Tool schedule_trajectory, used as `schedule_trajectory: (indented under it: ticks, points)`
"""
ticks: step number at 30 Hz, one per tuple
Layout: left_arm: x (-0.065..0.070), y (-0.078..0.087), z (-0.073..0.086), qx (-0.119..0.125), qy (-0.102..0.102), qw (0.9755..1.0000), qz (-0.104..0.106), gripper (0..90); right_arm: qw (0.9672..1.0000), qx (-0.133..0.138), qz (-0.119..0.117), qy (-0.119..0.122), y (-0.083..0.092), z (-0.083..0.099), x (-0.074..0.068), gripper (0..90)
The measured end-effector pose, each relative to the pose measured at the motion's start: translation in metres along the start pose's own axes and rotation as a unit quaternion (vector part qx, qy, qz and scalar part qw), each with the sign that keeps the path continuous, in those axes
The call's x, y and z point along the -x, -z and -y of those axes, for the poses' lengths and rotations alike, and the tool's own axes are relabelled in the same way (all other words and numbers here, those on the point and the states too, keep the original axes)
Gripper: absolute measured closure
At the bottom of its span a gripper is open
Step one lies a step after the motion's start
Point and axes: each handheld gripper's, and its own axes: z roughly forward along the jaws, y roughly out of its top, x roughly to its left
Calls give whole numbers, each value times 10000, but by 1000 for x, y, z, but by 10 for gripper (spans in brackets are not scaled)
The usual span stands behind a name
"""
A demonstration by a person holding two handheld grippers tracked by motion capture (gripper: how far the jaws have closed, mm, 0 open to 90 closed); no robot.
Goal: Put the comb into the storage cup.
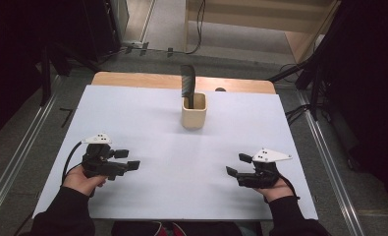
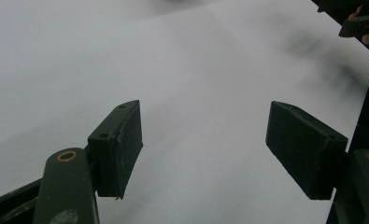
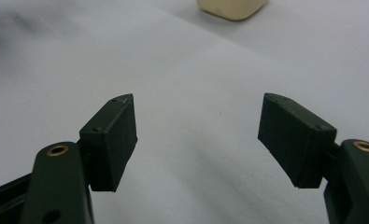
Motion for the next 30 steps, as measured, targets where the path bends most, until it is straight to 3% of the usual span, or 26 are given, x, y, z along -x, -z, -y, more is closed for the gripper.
schedule_trajectory:
  ticks: [30]
  points:
    - [-2,-1,1,-81,-7,10000,-6,275,10000,-22,-20,41,-1,-1,-2,262]
